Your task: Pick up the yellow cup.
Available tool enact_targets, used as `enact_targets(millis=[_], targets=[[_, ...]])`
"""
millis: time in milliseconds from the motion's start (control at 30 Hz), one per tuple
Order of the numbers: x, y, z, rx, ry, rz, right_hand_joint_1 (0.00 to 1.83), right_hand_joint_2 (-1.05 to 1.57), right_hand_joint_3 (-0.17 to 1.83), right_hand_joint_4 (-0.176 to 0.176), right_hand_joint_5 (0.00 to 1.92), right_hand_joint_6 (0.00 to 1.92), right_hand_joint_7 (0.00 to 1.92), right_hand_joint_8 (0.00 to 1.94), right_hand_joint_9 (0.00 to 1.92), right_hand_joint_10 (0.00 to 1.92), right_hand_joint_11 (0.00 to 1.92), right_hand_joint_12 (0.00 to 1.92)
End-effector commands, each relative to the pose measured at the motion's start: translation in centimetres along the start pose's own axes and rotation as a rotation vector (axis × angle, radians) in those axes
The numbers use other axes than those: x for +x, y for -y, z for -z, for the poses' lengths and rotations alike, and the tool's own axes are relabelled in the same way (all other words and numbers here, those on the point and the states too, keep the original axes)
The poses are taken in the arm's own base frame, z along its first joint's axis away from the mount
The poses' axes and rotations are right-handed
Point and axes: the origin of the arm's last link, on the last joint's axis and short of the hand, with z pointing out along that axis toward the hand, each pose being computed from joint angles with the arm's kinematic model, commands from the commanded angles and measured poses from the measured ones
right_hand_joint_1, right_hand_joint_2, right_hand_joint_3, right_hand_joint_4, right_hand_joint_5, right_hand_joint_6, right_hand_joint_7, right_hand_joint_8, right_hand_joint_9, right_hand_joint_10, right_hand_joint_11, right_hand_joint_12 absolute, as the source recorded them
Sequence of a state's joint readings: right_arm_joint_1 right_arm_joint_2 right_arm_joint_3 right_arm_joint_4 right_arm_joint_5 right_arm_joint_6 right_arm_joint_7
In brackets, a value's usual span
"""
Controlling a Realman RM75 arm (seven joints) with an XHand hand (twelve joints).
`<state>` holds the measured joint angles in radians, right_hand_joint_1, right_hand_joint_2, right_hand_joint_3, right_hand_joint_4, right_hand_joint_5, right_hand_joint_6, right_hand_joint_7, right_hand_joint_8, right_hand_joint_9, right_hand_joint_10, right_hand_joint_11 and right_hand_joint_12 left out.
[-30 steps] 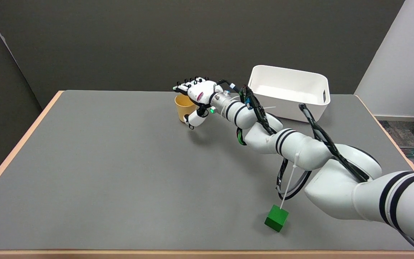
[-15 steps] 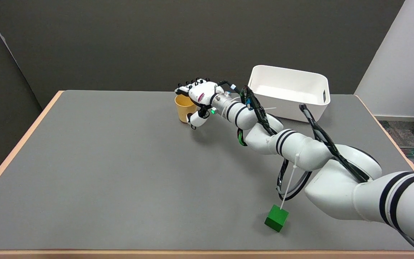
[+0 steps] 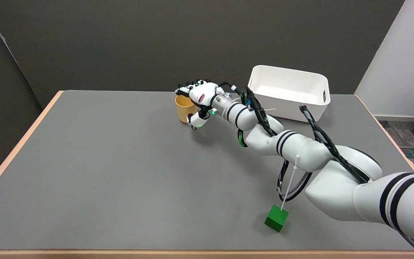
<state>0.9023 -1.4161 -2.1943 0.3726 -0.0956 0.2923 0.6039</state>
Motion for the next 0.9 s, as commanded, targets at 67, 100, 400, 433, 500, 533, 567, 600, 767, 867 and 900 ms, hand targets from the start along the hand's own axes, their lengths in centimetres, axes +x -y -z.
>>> enact_targets(millis=[67,100,400,433,500,533,567,600,767,867,900], targets=[[-0.1,0.1,0.1,0.001,0.003,0.003,0.77,0.78,1.02,0.101,0.19,0.52,0.24,0.33,0.22,0.62,0.08,1.06],[0.0,0.1,0.0,0.002,0.0,0.002,0.77,0.78,1.02,0.102,0.19,0.52,0.25,0.33,0.22,0.62,0.08,1.06],[0.6,-0.1,0.0,0.0,-0.024,-0.012,0.77,0.78,1.02,0.099,0.18,0.49,0.25,0.33,0.22,0.63,0.08,1.07],[0.9,-0.2,0.0,-0.002,-0.035,-0.021,0.76,0.78,1.03,0.095,0.16,0.45,0.25,0.33,0.22,0.63,0.08,1.07],[1.4,-0.2,0.1,-0.003,-0.065,-0.042,0.75,0.77,1.03,0.092,0.15,0.43,0.24,0.33,0.22,0.63,0.09,1.07],[2.0,-0.3,0.2,-0.002,-0.091,-0.054,0.73,0.75,1.03,0.088,0.13,0.4,0.23,0.32,0.21,0.63,0.08,1.06],[2.6,-0.4,0.4,-0.001,-0.118,-0.066,0.7,0.73,1.03,0.082,0.11,0.37,0.21,0.32,0.2,0.63,0.08,1.05],[3.0,-0.5,0.5,0.0,-0.136,-0.075,0.7,0.72,1.02,0.078,0.1,0.34,0.2,0.31,0.2,0.62,0.07,1.06],[3.5,-0.9,1.4,0.0,-0.172,-0.08,0.72,0.72,0.98,0.071,0.08,0.3,0.19,0.28,0.2,0.6,0.05,1.1],[2.6,-1.3,1.7,-0.013,-0.149,-0.079,0.72,0.71,0.98,0.071,0.08,0.3,0.19,0.28,0.2,0.6,0.05,1.1],[2.2,-1.5,1.8,-0.018,-0.14,-0.079,0.72,0.71,0.98,0.071,0.08,0.3,0.19,0.28,0.2,0.6,0.05,1.1]])
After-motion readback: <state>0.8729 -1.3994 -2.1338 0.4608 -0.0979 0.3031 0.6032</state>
